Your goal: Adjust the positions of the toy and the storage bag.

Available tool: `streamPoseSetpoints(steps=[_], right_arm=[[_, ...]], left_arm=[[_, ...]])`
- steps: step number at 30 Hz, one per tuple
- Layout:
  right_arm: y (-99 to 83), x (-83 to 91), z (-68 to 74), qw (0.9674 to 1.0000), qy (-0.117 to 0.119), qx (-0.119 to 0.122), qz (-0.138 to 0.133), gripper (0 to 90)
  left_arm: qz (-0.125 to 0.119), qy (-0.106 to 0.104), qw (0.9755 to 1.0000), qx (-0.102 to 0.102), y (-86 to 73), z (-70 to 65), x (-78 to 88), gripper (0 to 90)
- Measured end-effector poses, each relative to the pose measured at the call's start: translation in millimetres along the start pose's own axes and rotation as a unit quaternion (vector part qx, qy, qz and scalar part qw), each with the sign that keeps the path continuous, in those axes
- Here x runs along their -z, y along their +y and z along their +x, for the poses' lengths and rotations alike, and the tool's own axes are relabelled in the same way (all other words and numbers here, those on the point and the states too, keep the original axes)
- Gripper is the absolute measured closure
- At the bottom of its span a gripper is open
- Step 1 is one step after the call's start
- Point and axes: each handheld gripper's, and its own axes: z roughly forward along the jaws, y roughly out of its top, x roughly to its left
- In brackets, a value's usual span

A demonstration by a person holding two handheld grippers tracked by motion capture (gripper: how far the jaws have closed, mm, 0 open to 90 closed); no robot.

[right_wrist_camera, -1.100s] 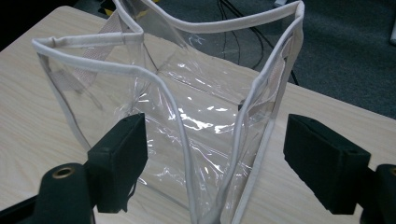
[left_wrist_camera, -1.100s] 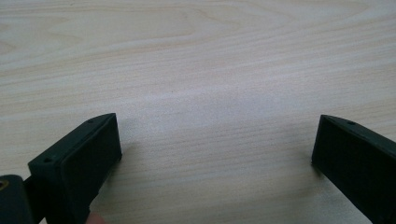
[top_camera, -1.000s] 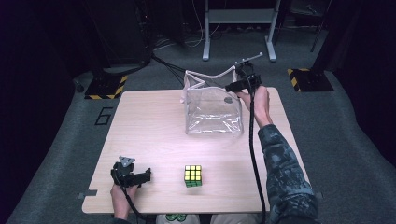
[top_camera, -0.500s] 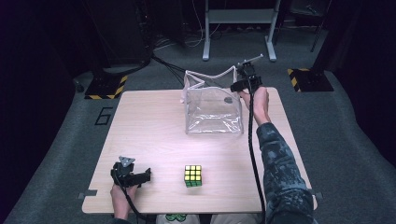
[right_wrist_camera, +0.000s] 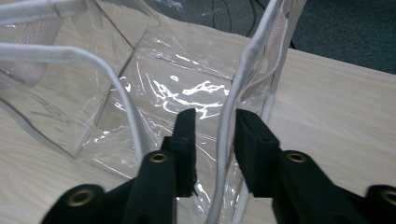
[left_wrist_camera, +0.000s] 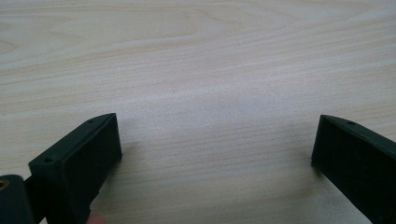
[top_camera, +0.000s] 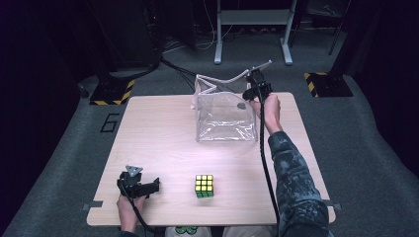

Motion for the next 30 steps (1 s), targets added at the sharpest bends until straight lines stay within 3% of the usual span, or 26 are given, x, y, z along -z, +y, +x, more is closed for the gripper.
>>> streamPoseSetpoints(steps=[7,17,18,23,30], right_arm=[[-3.7,1.1,-0.8,0.9999,-0.005,0.013,0.002,85.7],[-8.8,7.4,-6.3,0.9998,-0.007,0.015,0.004,86.8],[-9.0,7.8,-6.9,0.9999,-0.006,0.013,0.004,85.1],[-7.6,10.2,-6.2,0.9999,0.000,0.010,-0.004,58.3],[-2.8,13.6,0.1,0.9997,0.006,0.004,-0.023,44.9]], left_arm=[[0.000,0.000,1.0000,0.000,0.0,0.0,0.0,1.2],[0.001,0.001,1.0000,0.001,0.1,0.1,0.1,1.2],[0.001,0.001,1.0000,0.001,0.1,0.1,0.0,1.2],[0.001,0.002,1.0000,0.001,0.1,0.1,0.1,1.3],[0.001,0.002,1.0000,0.001,0.1,0.2,0.1,1.3]])
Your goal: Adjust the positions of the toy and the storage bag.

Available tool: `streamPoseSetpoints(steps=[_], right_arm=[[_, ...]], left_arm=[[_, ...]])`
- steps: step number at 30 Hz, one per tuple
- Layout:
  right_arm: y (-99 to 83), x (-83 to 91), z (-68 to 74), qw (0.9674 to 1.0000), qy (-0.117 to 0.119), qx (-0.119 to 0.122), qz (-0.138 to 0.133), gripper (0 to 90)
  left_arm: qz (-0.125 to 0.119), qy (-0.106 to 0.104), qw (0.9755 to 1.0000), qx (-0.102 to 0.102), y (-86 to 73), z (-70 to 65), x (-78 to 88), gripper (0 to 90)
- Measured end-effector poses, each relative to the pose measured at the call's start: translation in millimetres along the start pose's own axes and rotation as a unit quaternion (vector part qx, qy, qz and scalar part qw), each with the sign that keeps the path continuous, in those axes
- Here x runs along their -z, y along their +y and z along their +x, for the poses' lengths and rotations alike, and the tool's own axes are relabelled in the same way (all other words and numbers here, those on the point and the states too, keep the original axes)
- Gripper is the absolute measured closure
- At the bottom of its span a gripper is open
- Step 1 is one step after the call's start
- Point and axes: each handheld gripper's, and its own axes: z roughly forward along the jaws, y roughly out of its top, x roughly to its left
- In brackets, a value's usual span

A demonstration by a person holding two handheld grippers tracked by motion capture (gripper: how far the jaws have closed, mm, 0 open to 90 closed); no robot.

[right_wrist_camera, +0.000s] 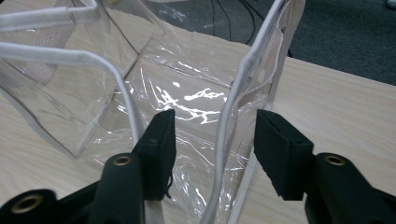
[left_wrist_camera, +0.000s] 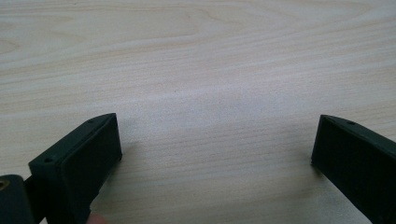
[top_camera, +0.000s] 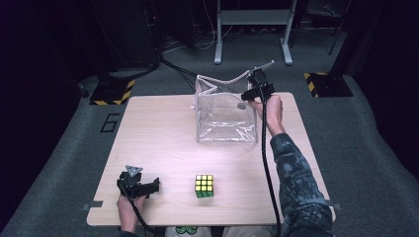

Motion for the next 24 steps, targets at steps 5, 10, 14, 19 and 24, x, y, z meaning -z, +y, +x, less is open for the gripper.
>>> streamPoseSetpoints(steps=[5,10,14,19,24], right_arm=[[6.1,-1.9,3.0,0.9998,-0.017,-0.001,0.005,41.3],[7.2,-14.1,0.9,0.9996,-0.018,-0.016,0.017,63.9],[5.9,-16.1,4.7,0.9997,0.003,-0.015,0.017,79.1],[3.3,-13.3,12.7,0.9997,0.003,0.010,0.022,85.1],[0.0,-10.1,14.4,0.9994,0.018,0.018,0.022,86.9]], left_arm=[[0.000,0.000,1.0000,0.000,0.0,0.0,0.0,1.2],[0.000,0.000,1.0000,0.000,0.0,0.0,0.0,1.2],[0.000,-0.001,1.0000,0.000,-0.1,0.0,0.0,1.4],[0.000,0.000,1.0000,0.000,0.0,0.0,0.1,1.4],[0.000,0.000,1.0000,0.000,0.0,-0.1,0.0,1.4]])
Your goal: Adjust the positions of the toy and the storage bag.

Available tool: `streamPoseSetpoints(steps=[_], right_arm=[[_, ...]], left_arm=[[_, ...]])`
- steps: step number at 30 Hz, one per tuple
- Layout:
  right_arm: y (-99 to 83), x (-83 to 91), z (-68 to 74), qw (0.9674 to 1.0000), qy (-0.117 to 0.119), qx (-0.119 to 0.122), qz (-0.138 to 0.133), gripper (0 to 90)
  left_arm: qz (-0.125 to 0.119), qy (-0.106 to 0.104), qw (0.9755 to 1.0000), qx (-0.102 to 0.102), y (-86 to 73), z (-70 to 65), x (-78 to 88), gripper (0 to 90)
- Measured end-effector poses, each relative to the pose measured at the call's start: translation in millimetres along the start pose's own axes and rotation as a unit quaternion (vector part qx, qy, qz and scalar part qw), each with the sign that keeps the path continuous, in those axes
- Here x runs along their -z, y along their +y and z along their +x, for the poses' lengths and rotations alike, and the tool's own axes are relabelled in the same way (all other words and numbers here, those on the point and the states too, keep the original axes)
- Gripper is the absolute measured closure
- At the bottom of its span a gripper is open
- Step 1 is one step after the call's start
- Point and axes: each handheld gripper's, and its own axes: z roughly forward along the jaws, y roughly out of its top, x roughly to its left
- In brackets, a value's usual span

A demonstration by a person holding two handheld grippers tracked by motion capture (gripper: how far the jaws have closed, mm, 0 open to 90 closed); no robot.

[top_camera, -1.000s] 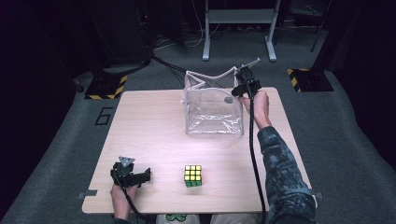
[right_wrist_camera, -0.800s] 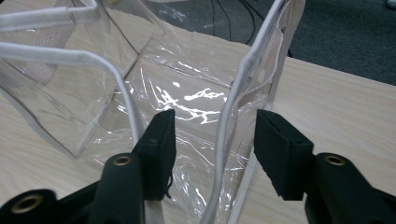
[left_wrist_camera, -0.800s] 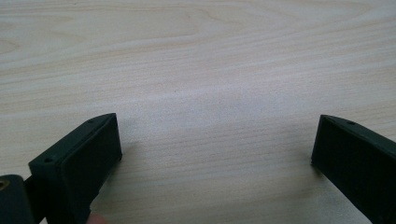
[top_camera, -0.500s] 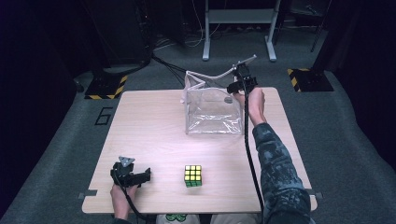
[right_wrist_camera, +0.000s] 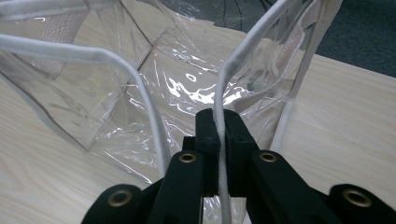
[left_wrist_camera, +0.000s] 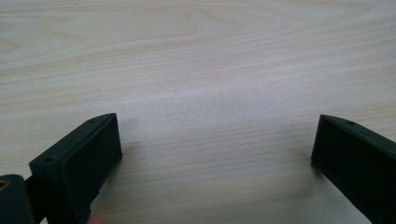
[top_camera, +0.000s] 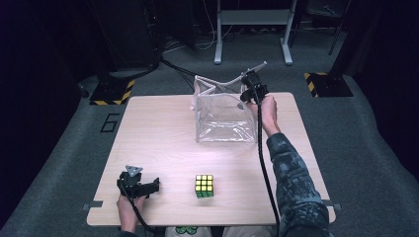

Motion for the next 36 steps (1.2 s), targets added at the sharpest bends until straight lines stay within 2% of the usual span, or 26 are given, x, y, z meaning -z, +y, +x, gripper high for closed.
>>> streamPoseSetpoints(steps=[15,28,33,36], right_arm=[[-12.3,11.7,3.0,0.9992,0.030,0.025,0.005,87.2],[-24.0,21.8,3.8,0.9983,0.044,0.037,0.003,87.2],[-28.7,25.3,4.8,0.9978,0.050,0.044,0.003,87.3],[-31.2,27.5,5.7,0.9974,0.051,0.051,0.005,87.3]], left_arm=[[0.000,-0.001,1.0000,-0.003,0.1,0.2,0.1,1.5],[0.000,0.001,1.0000,0.001,0.0,-0.7,0.1,1.3],[0.003,0.001,1.0000,-0.001,0.5,-0.4,0.2,1.1],[0.008,-0.006,0.9999,-0.009,1.8,-0.2,-0.4,0.0]])
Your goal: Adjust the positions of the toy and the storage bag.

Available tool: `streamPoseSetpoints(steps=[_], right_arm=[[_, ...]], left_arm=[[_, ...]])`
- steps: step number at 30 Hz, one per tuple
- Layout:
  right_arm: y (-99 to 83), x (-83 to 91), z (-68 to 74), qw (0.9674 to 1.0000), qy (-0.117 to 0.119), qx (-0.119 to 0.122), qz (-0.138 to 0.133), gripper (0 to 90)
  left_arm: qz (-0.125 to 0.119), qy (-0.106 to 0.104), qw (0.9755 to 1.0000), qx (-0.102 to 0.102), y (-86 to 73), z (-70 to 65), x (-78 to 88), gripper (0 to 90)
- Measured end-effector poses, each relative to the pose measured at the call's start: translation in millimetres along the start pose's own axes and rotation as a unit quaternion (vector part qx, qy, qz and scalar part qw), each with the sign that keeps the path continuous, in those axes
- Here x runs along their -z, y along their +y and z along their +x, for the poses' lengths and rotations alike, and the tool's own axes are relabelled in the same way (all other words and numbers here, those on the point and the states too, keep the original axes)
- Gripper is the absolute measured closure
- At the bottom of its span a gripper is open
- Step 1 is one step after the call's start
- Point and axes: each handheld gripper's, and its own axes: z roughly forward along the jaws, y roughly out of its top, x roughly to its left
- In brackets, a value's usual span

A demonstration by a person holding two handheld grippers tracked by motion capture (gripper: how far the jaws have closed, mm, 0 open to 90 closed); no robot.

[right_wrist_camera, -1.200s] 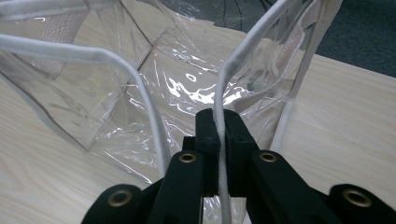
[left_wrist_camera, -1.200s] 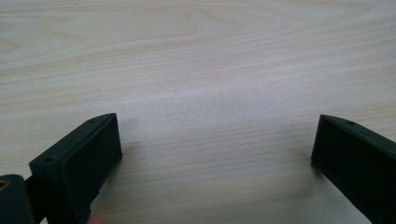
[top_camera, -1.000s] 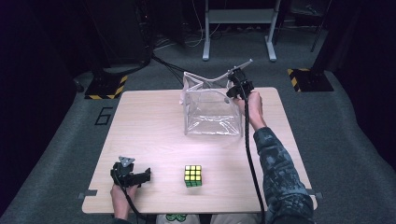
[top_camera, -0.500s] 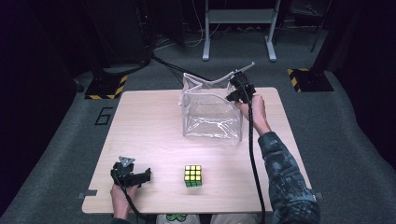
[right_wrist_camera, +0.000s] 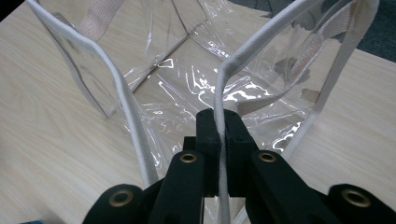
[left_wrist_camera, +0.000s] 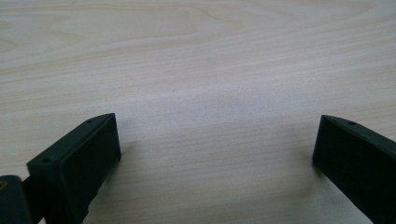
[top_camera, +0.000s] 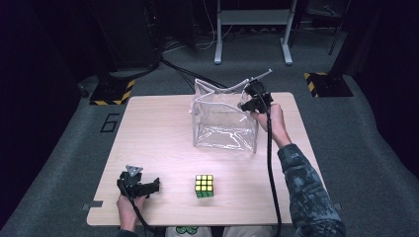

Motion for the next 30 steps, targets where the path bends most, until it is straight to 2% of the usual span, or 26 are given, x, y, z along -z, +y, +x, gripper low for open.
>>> streamPoseSetpoints(steps=[5,8,11,12,16,20,24,28,30], right_arm=[[-3.8,2.5,-0.1,1.0000,0.002,-0.001,-0.004,87.2],[-5.8,4.5,-0.7,1.0000,0.005,-0.002,-0.001,87.2],[-8.3,6.2,-1.4,0.9999,0.010,-0.003,-0.003,87.2],[-9.0,6.7,-1.2,1.0000,0.008,-0.003,-0.004,87.2],[-10.5,8.1,-1.7,0.9999,0.012,-0.004,-0.001,87.2],[-12.0,9.4,-2.5,0.9998,0.017,-0.008,0.001,87.2],[-13.2,10.6,-2.1,0.9998,0.017,-0.007,0.004,87.2],[-13.7,11.2,-2.6,0.9998,0.017,-0.007,0.005,87.1],[-13.7,11.2,-2.9,0.9998,0.017,-0.008,0.005,87.1]], left_arm=[[0.007,-0.015,0.9998,-0.012,4.5,-3.4,-2.8,0.0],[0.014,-0.032,0.9993,-0.013,10.3,-6.6,-4.9,0.1],[0.004,-0.041,0.9990,-0.020,19.7,-10.1,-3.9,0.1],[0.000,-0.042,0.9989,-0.024,24.0,-10.6,-2.3,0.1],[-0.016,-0.064,0.9977,-0.016,43.6,-11.8,2.7,0.2],[-0.027,-0.079,0.9963,-0.020,63.3,-15.2,7.7,0.3],[-0.040,-0.104,0.9936,-0.022,85.1,-18.8,14.5,0.8],[-0.040,-0.123,0.9911,-0.030,111.1,-23.8,20.0,0.7],[-0.039,-0.126,0.9906,-0.037,123.5,-26.8,20.1,0.8]])
